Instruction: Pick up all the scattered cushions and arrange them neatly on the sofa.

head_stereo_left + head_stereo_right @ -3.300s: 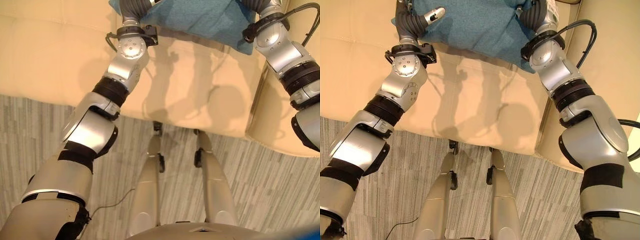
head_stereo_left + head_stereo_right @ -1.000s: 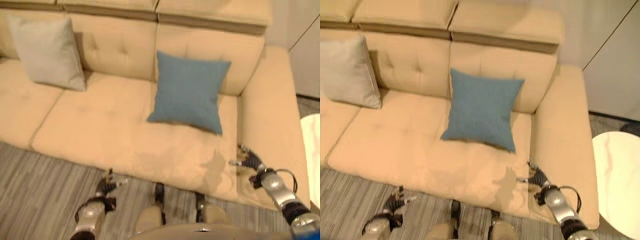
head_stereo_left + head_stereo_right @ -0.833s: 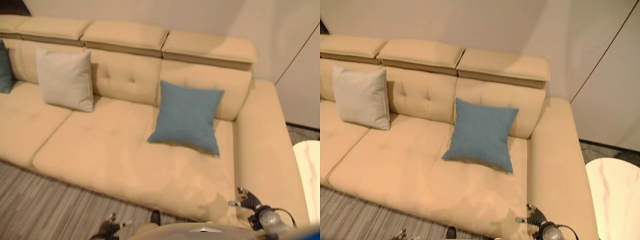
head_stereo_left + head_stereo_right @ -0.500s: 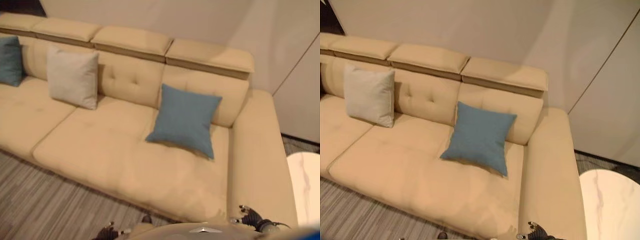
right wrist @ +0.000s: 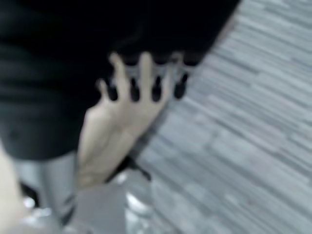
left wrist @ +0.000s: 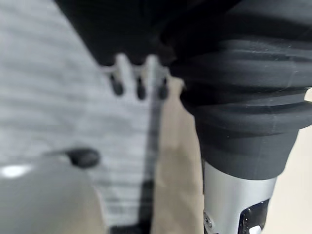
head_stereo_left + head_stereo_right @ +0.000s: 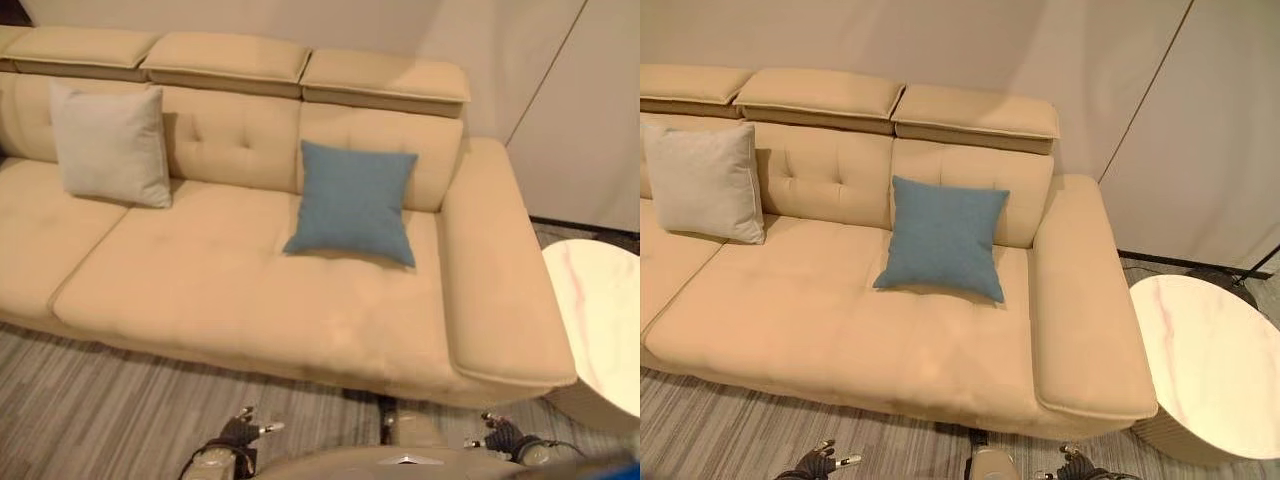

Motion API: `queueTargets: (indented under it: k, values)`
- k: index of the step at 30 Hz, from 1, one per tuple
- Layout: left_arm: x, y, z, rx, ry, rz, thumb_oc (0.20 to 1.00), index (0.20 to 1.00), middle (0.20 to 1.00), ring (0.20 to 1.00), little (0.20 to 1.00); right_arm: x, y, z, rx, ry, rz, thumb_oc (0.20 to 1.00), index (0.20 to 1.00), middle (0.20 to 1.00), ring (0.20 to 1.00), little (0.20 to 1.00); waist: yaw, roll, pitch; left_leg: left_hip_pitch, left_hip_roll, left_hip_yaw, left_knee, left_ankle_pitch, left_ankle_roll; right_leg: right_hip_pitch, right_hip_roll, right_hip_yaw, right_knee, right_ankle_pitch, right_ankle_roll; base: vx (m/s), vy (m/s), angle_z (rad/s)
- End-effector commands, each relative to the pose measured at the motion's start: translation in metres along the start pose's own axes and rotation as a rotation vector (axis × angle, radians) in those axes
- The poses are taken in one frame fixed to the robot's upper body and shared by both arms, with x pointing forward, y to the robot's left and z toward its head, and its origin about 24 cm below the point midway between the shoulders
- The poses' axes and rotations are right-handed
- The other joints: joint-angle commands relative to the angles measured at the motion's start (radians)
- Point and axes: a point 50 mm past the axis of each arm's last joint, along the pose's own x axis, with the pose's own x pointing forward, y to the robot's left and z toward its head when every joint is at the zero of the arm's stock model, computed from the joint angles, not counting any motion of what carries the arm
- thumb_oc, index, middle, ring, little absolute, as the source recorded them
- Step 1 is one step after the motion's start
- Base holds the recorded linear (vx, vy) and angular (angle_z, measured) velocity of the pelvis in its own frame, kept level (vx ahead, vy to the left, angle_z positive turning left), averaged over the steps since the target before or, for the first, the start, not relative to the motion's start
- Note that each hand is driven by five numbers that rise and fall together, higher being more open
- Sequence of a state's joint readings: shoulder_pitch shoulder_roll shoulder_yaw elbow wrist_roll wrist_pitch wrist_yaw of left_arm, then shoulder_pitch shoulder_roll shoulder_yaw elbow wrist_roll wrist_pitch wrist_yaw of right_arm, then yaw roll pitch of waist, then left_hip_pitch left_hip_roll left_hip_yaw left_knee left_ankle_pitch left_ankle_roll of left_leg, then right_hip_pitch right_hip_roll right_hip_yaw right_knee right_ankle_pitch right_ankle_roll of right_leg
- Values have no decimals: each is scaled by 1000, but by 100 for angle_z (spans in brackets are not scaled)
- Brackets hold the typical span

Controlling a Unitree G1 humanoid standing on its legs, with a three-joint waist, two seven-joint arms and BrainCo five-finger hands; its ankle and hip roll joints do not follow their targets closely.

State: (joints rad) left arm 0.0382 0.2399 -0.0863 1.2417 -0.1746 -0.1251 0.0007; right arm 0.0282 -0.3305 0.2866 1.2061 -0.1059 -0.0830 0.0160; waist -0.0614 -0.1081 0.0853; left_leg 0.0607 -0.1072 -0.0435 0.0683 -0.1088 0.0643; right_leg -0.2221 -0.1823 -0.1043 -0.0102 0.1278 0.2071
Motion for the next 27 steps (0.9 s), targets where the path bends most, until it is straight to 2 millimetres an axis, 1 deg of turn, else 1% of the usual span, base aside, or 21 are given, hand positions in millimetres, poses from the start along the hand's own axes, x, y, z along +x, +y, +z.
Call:
queueTargets:
  k: [1,3,4,7,8,9,10,14,19,21,22,27]
  values:
    - [0,4,0,-6,-12,24,1000,1000,1000,1000,1000,4,-16,28,-51,-75,-42,1000,1000,1000,1000,1000,26,48,44,31,13,-53,-19,-10,-52,-19,65,21,67,42,-24,-285,39,1]
    - [-2,6,-7,2,13,27,1000,1000,1000,1000,1000,4,-16,21,-49,-50,-43,1000,1000,1000,1000,1000,41,61,35,13,18,-38,-33,15,-45,14,62,-18,134,-5,-48,-206,32,-22]
    - [-3,8,-11,6,29,27,1000,1000,1000,1000,1000,3,-15,17,-43,-40,-42,1000,1000,1000,1000,1000,45,70,32,12,27,-36,-45,27,-43,31,73,-10,208,-46,-61,-197,23,-35]
    - [-5,12,-18,13,53,28,1000,1000,1000,1000,1000,2,-9,6,-16,-7,-32,1000,1000,1000,1000,1000,54,67,-8,-7,28,-35,-56,40,-51,112,89,5,219,-109,-67,-89,-45,1]
    - [-5,13,-20,18,59,30,1000,1000,1000,1000,1000,1,-7,3,-10,6,-28,1000,1000,1000,1000,1000,68,61,-24,-21,26,-27,-52,41,-56,156,77,-17,184,-115,-64,-39,-61,22]
    - [-5,13,-20,18,60,30,1000,1000,1000,1000,1000,1,-7,3,-10,6,-28,1000,1000,1000,1000,1000,68,61,-21,-17,26,-28,-51,40,-56,161,77,-19,182,-115,-64,-52,-108,12]
    - [-6,12,-24,25,71,31,1000,1000,1000,1000,1000,1,-6,1,-20,13,-28,1000,1000,1000,1000,1000,79,53,-35,-17,27,-15,-67,45,-66,201,68,-43,92,-105,-59,-20,-105,2]
    - [-7,11,-27,6,80,34,1000,1000,1000,1000,1000,2,-5,7,-26,-9,-25,1000,1000,1000,1000,1000,81,56,-49,0,47,1,-93,58,-72,223,89,-23,29,-92,-59,7,-115,-8]
    - [-6,10,-23,-5,69,39,1000,1000,1000,1000,1000,3,-4,12,-11,-20,-28,1000,1000,1000,1000,1000,77,52,-55,17,62,0,-107,62,-81,257,103,-22,-10,-90,-68,14,-94,-6]
    - [-5,8,-22,-3,66,35,1000,1000,1000,1000,1000,3,-4,10,-12,-11,-30,1000,1000,1000,1000,1000,77,52,-56,23,65,-2,-107,61,-83,267,106,-25,-19,-91,-71,26,-73,-2]
    - [-5,7,-22,0,67,36,1000,1000,1000,1000,1000,4,-4,14,-6,-23,-38,1000,1000,1000,1000,1000,77,51,-57,25,69,-3,-108,62,-86,276,110,-29,-27,-92,-74,20,-61,0]
    - [-5,6,-20,-9,58,41,1000,1000,1000,1000,1000,4,-3,15,0,-27,-41,1000,1000,1000,1000,1000,80,47,-56,26,73,-5,-90,53,-91,285,114,-35,-30,-96,-79,23,-43,2]
